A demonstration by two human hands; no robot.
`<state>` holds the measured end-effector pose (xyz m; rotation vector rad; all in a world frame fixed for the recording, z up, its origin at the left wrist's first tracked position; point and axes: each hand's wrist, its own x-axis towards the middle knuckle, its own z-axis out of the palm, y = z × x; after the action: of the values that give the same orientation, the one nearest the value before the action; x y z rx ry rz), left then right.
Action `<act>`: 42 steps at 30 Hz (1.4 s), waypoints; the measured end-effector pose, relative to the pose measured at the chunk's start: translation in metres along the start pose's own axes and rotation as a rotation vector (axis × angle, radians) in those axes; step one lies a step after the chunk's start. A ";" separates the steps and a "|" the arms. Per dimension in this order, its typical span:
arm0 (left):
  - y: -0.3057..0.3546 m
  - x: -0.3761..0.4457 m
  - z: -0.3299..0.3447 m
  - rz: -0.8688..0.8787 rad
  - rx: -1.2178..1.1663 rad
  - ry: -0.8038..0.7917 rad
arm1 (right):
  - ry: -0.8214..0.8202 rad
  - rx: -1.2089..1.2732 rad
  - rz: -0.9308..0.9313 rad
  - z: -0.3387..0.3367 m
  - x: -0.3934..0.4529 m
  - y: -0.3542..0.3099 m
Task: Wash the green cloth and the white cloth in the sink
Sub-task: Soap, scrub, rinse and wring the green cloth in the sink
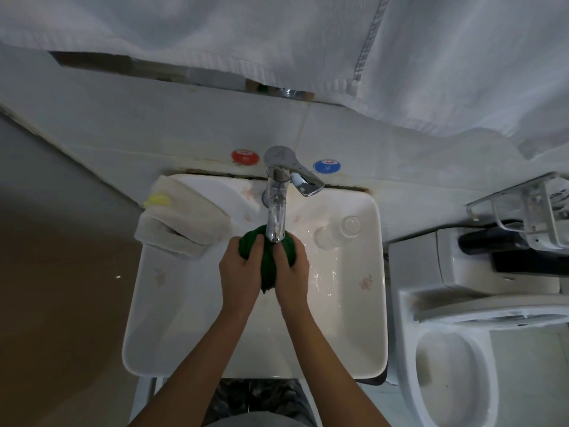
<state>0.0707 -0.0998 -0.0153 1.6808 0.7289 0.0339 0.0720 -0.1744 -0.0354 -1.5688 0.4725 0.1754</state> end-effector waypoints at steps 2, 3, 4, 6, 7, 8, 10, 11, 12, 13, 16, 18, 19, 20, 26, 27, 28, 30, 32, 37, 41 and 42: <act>0.001 0.004 -0.006 0.005 0.023 -0.065 | 0.058 -0.019 0.045 -0.003 0.008 -0.002; 0.001 0.006 -0.009 0.009 0.022 -0.112 | 0.070 -0.017 0.057 -0.004 0.010 -0.003; 0.002 0.008 -0.012 0.010 0.018 -0.156 | 0.074 -0.008 0.069 -0.005 0.012 -0.004; 0.003 0.009 -0.019 -0.002 -0.004 -0.228 | 0.080 0.033 0.101 -0.005 0.013 -0.007; 0.004 0.010 -0.021 -0.005 -0.007 -0.263 | 0.086 0.070 0.115 -0.005 0.014 -0.010; 0.005 0.010 -0.024 -0.011 0.000 -0.298 | 0.096 0.107 0.129 -0.004 0.014 -0.013; 0.001 0.012 -0.028 -0.035 0.025 -0.343 | 0.101 0.158 0.167 -0.004 0.016 -0.015; -0.002 0.013 -0.029 -0.047 0.031 -0.344 | 0.090 0.172 0.187 -0.004 0.017 -0.015; -0.005 0.013 -0.030 -0.063 0.030 -0.334 | 0.066 0.186 0.196 -0.005 0.017 -0.015; -0.007 0.014 -0.029 -0.081 0.026 -0.315 | 0.031 0.190 0.195 -0.005 0.016 -0.015; -0.004 0.011 -0.026 -0.111 -0.059 -0.286 | -0.085 0.149 0.152 -0.007 0.014 -0.016; 0.001 0.007 -0.022 -0.105 -0.106 -0.291 | -0.128 0.126 0.173 -0.004 0.011 -0.017; 0.000 0.007 -0.019 -0.094 -0.100 -0.289 | -0.135 0.134 0.182 -0.003 0.010 -0.015; 0.000 0.006 -0.017 -0.086 -0.087 -0.287 | -0.128 0.138 0.176 -0.001 0.008 -0.013; 0.001 -0.006 0.001 -0.110 -0.034 -0.096 | 0.024 0.129 0.192 0.012 -0.002 -0.007; 0.001 -0.006 0.003 -0.100 -0.015 -0.048 | 0.026 0.145 0.204 0.013 -0.002 -0.008; 0.001 -0.006 0.005 -0.077 0.001 -0.025 | 0.028 0.162 0.216 0.013 -0.004 -0.010; -0.002 -0.006 0.006 -0.045 0.007 -0.019 | 0.030 0.178 0.227 0.011 -0.003 -0.009; -0.004 -0.007 0.006 -0.052 -0.005 0.004 | 0.034 0.146 0.196 0.007 0.000 -0.007; -0.007 -0.007 0.010 -0.053 -0.023 0.044 | 0.057 0.059 0.100 0.001 -0.001 -0.009; -0.005 -0.001 0.009 -0.058 -0.070 0.075 | 0.004 0.018 0.070 0.002 -0.005 -0.008; -0.004 -0.001 0.008 -0.058 -0.082 0.074 | -0.009 0.028 0.041 0.002 -0.008 -0.006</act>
<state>0.0713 -0.1070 -0.0211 1.5860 0.8213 0.0846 0.0682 -0.1710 -0.0267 -1.5308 0.4979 0.2065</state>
